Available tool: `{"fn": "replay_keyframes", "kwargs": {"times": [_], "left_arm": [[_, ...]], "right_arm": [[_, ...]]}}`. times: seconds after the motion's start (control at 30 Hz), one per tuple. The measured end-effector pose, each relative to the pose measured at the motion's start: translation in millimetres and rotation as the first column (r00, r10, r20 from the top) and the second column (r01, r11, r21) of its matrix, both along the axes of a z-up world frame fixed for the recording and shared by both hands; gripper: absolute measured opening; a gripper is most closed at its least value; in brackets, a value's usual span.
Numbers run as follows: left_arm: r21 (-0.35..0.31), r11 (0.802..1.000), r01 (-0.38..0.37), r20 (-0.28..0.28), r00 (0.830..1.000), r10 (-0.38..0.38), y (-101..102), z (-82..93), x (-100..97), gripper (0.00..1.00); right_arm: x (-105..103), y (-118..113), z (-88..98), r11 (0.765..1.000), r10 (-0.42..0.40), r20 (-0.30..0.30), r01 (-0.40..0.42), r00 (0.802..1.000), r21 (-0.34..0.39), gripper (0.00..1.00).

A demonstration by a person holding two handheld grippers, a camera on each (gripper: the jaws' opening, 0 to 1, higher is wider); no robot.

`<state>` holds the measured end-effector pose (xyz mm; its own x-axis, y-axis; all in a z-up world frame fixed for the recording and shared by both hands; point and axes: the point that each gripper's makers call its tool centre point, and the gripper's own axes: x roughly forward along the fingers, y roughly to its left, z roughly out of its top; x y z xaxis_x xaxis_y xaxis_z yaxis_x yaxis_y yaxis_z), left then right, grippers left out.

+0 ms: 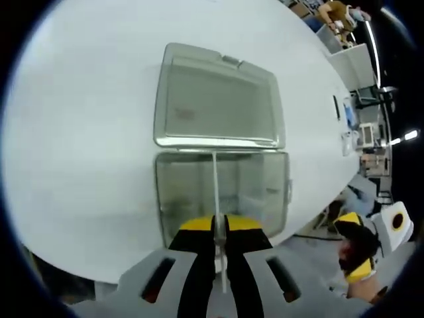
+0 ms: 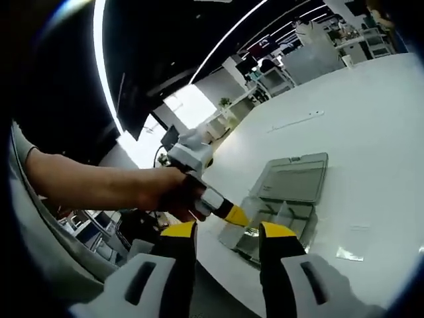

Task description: Insert the divider into the dual guide fixture by aligning both edges with the guide slots and pushing it downward to the bottom, including one-sided entry, uneven engagement, binding, and posture correction.

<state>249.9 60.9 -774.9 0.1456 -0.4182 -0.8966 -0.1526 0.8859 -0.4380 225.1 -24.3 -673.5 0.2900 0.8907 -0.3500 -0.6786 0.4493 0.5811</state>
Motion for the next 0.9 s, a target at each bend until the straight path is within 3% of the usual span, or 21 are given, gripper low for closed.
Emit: {"fn": "replay_keyframes", "kwargs": {"times": [0.27, 0.43, 0.7, 0.9], "left_arm": [[0.008, 1.000, -0.001, -0.004, 1.000, 0.001, 0.3, -3.8, 1.9, 0.01], [0.015, 1.000, -0.005, -0.009, 1.000, 0.005, 2.8, -6.5, 1.8, 0.01], [0.017, 1.000, -0.002, -0.011, 1.000, 0.002, 1.5, -7.1, 1.3, 0.01], [0.020, 1.000, 0.001, -0.013, 1.000, 0.000, 1.3, -8.0, 1.2, 0.01]], "right_arm": [[-9.5, 5.8, -3.5, 0.993, 0.091, 0.132, -0.080, 0.987, -0.086, 0.42], [-16.4, 7.4, -8.5, 0.976, 0.171, 0.231, -0.132, 0.958, -0.172, 0.45], [-24.3, 10.7, -13.6, 0.954, 0.243, 0.293, -0.174, 0.925, -0.243, 0.49], [-25.0, 11.7, -12.4, 0.952, 0.254, 0.304, -0.182, 0.918, -0.246, 0.49]]}}
